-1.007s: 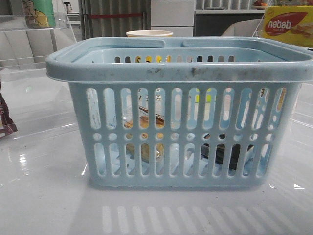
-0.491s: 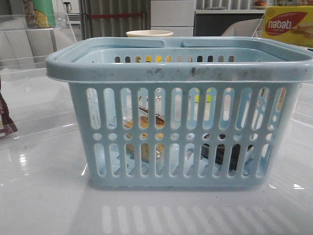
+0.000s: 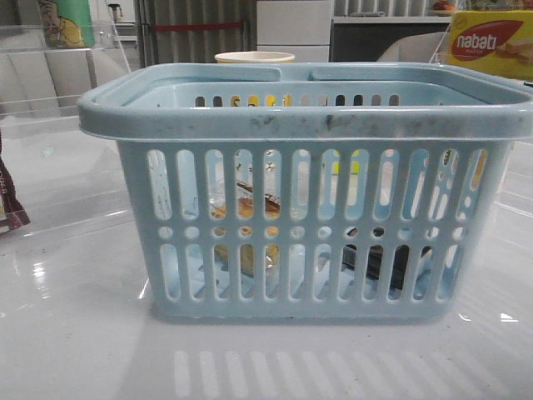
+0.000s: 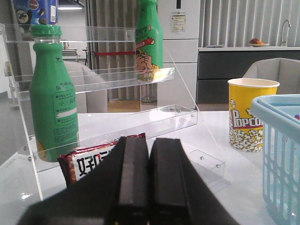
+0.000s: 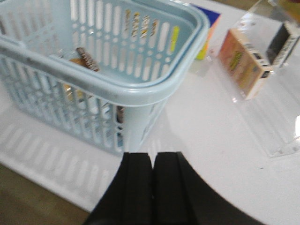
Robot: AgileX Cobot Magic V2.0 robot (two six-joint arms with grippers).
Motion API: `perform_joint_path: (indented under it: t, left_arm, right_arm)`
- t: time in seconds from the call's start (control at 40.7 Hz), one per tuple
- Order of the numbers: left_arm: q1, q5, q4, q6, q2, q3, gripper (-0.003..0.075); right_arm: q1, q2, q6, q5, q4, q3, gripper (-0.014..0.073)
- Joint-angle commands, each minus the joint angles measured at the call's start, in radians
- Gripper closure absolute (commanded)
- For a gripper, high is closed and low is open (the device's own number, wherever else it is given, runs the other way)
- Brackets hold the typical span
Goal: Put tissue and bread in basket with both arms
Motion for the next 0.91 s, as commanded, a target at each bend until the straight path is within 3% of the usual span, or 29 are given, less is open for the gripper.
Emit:
perform_joint_path:
  t: [0.0, 0.147, 0.565, 0.884]
  left_arm:
    - [0.001, -0.083, -0.003, -0.011, -0.017, 0.006, 0.0627]
    - [0.001, -0.083, -0.003, -0.011, -0.017, 0.006, 0.0627]
    - [0.001, -0.083, -0.003, -0.011, -0.017, 0.006, 0.0627]
    - [0.001, -0.083, -0.003, -0.011, -0.017, 0.006, 0.0627]
  right_arm:
    - [-0.056, -0.08, -0.008, -0.241, 0.004, 0.084, 0.0536]
    - [-0.113, -0.171, -0.008, -0.427, 0.005, 0.243, 0.0536]
    - [-0.119, -0.206, -0.008, -0.822, 0.005, 0.485, 0.0536]
    - [-0.117, -0.206, -0.008, -0.818, 0.005, 0.485, 0.0536]
